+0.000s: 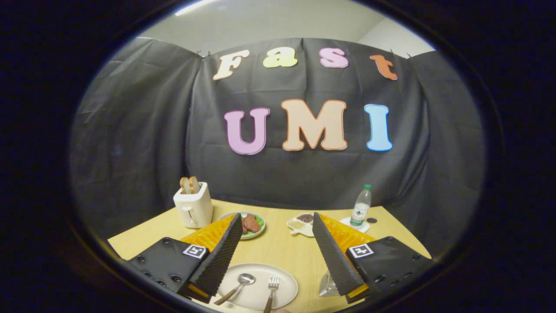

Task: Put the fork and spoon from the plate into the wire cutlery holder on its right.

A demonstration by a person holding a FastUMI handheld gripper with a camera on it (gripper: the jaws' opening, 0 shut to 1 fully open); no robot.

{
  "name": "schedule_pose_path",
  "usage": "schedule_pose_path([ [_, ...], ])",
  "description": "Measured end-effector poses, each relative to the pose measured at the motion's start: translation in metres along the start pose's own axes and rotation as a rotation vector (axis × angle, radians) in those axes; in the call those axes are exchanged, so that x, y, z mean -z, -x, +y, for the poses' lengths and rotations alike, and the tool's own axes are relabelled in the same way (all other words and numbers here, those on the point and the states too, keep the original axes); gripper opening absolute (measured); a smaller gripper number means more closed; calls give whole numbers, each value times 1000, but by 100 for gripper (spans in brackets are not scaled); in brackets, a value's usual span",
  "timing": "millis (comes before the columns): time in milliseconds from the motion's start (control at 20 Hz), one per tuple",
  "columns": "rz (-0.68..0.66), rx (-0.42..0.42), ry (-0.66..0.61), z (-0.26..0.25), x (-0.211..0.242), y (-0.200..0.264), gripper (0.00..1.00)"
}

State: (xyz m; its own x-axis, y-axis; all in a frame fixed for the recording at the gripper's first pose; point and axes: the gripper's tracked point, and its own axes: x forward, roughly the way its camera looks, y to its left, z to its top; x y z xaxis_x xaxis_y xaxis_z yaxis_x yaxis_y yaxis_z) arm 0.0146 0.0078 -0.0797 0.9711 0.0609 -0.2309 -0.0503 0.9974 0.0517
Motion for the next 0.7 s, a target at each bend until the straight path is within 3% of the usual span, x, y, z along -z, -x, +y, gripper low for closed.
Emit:
schedule_pose_path([
  [400,226,-69,0,15,61,-9,100],
  [700,338,-62,31,9,108,-15,100],
])
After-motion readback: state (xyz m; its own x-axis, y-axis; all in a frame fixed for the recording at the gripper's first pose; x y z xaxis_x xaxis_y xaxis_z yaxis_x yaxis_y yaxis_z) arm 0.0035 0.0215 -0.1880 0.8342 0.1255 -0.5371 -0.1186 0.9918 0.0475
